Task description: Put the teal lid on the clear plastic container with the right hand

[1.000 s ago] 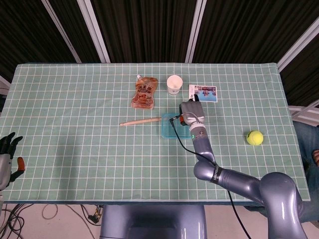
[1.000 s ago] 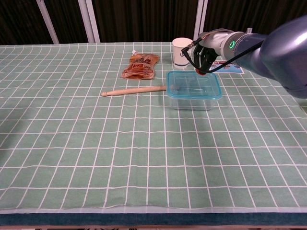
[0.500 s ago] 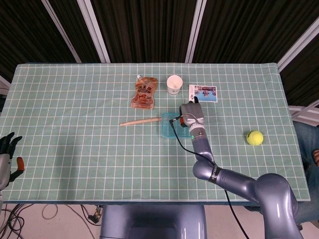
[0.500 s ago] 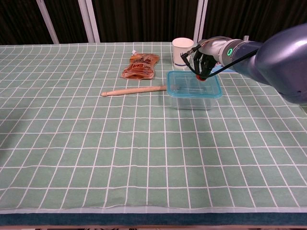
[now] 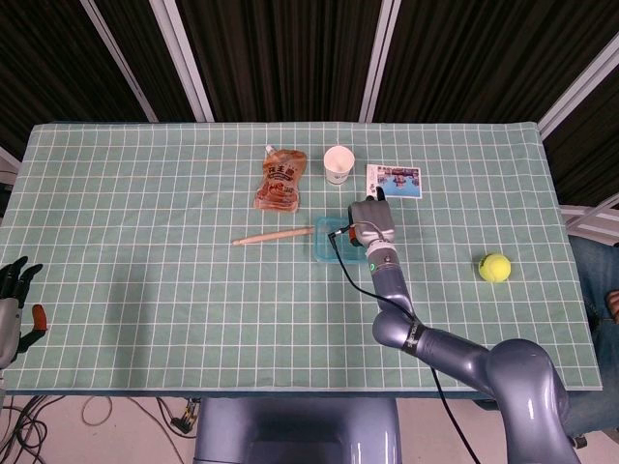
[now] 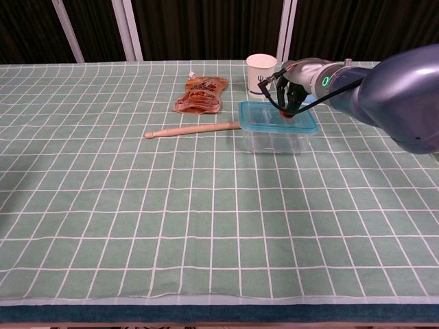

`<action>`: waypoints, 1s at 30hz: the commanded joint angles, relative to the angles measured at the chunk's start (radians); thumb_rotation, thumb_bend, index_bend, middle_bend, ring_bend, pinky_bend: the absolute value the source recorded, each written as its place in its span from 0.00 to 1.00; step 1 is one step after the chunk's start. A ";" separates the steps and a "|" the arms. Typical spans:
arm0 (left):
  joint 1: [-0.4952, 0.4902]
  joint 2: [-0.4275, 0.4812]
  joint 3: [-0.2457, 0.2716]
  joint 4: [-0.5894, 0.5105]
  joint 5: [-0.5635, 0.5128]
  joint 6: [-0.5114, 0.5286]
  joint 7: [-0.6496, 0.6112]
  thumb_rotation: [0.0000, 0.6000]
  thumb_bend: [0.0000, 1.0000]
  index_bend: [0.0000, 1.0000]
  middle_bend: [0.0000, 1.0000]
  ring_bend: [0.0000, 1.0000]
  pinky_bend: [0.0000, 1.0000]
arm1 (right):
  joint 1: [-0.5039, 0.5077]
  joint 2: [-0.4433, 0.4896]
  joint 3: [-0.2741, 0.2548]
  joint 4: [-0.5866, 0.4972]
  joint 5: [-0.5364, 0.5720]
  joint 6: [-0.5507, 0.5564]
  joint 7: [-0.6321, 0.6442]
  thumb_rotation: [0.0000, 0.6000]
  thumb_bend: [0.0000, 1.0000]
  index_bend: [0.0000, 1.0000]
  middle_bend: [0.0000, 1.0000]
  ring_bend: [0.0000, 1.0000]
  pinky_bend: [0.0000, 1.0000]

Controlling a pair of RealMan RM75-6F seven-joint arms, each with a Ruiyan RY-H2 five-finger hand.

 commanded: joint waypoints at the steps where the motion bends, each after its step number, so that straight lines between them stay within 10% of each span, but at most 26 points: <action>1: 0.000 0.000 0.000 0.000 0.000 0.000 -0.001 1.00 0.66 0.11 0.00 0.00 0.00 | 0.000 0.000 0.000 0.004 0.003 -0.006 -0.004 1.00 0.48 0.71 0.58 0.25 0.00; 30: 0.001 0.002 -0.001 -0.004 0.002 0.004 -0.008 1.00 0.66 0.11 0.00 0.00 0.00 | -0.013 0.080 0.032 -0.132 -0.013 0.054 0.011 1.00 0.48 0.71 0.58 0.25 0.00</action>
